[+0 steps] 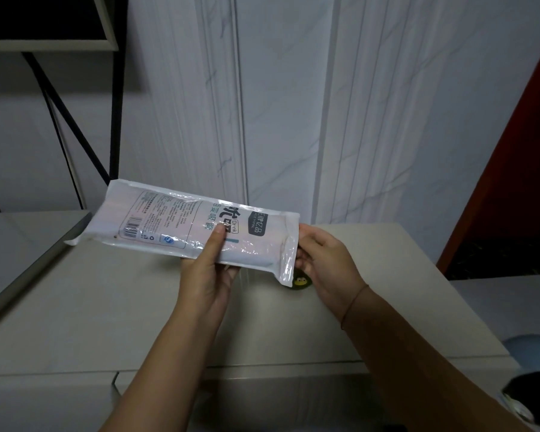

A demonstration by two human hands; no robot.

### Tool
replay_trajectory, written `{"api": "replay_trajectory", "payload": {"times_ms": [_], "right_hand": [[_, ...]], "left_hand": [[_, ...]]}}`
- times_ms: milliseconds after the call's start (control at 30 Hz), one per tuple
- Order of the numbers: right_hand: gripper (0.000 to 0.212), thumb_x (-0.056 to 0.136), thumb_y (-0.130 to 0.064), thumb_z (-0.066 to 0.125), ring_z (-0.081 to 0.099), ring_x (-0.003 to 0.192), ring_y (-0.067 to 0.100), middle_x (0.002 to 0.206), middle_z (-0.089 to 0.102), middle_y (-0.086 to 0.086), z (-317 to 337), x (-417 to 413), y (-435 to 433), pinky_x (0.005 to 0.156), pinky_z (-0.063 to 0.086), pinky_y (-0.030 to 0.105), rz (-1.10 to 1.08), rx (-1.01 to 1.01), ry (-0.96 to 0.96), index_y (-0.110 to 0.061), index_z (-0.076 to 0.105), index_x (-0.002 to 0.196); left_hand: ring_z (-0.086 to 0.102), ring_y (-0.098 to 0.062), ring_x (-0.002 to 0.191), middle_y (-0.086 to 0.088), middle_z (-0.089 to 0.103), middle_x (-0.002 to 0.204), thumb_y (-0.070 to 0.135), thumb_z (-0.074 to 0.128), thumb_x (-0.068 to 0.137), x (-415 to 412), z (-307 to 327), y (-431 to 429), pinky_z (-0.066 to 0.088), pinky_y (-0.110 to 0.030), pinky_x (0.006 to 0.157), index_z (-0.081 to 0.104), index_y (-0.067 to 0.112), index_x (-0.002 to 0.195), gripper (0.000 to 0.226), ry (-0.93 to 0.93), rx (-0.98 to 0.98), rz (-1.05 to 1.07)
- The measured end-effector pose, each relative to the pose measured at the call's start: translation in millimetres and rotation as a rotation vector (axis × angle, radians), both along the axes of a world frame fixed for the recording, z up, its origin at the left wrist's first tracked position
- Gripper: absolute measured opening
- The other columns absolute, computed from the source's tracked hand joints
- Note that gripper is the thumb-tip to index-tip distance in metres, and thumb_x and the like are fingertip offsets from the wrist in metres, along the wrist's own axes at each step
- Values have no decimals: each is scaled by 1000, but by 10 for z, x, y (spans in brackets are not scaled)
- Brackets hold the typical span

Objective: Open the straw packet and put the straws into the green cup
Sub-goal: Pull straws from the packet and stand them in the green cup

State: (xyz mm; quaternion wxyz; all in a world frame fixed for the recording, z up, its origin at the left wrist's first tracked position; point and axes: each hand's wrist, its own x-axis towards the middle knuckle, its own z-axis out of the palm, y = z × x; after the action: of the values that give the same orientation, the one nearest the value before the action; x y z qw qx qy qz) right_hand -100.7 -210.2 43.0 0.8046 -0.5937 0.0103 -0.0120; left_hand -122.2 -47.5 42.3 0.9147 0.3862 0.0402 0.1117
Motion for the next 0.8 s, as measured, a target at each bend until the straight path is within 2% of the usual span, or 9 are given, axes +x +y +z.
{"api": "replay_trajectory", "payload": {"times_ms": [67, 167, 333, 467, 567, 633, 700, 800], "right_hand": [[20, 90, -7, 56, 63, 76, 22, 94, 70, 14, 1, -10, -5, 70, 57, 33, -35, -36, -43, -6, 64, 108], [20, 84, -7, 65, 62, 71, 21, 99, 67, 10, 13, -33, -8, 64, 57, 29, -78, -85, -105, -15, 59, 101], [25, 78, -9, 71, 59, 57, 5, 75, 69, -12, 60, -83, 4, 57, 55, 21, -36, -232, -248, -23, 64, 99], [16, 78, -10, 72, 65, 63, 4, 76, 72, -8, 65, -68, -12, 55, 53, 16, -108, -247, -279, -23, 69, 87], [15, 80, -9, 70, 70, 67, 11, 70, 73, -8, 45, -43, -36, 59, 56, 21, -102, -227, -269, -24, 70, 79], [10, 82, -7, 68, 72, 71, 17, 74, 75, -2, 36, -25, -62, 64, 58, 24, -74, -200, -236, -17, 70, 84], [9, 83, -3, 65, 72, 67, 16, 73, 74, 3, 56, 8, -126, 62, 57, 21, -38, -143, -187, -9, 68, 88], [22, 82, 2, 63, 71, 69, 16, 86, 71, 12, 116, 49, -255, 63, 57, 19, 76, -98, -159, -5, 65, 103]], "left_hand": [[66, -23, 109, -7, 69, 119, 11, 63, 88, 5, -11, 3, 52, -49, 93, 57, 23, 119, 34, -2, -10, -4], [67, -23, 108, -7, 70, 118, 11, 64, 87, 20, -25, 20, 53, -50, 91, 58, 24, 116, 33, -4, -33, -4], [68, -24, 106, -7, 70, 117, 11, 66, 85, 42, -38, 38, 54, -51, 87, 57, 21, 119, 36, 4, -113, -28], [69, -24, 104, -7, 71, 114, 11, 67, 84, 49, -42, 21, 56, -50, 84, 58, 21, 117, 35, 3, -113, -58], [69, -24, 102, -7, 72, 112, 10, 68, 83, 51, -46, 20, 56, -49, 83, 58, 21, 116, 36, 8, -132, -65], [70, -24, 101, -8, 73, 111, 9, 68, 82, 57, -47, 60, 57, -49, 82, 58, 20, 115, 36, 5, -162, -64], [70, -24, 100, -8, 73, 109, 8, 67, 83, 73, -47, 134, 56, -49, 82, 57, 19, 116, 36, 14, -207, -53], [70, -24, 99, -8, 74, 106, 8, 67, 83, 102, -50, 241, 55, -52, 84, 56, 18, 118, 38, 42, -274, -30]]}}
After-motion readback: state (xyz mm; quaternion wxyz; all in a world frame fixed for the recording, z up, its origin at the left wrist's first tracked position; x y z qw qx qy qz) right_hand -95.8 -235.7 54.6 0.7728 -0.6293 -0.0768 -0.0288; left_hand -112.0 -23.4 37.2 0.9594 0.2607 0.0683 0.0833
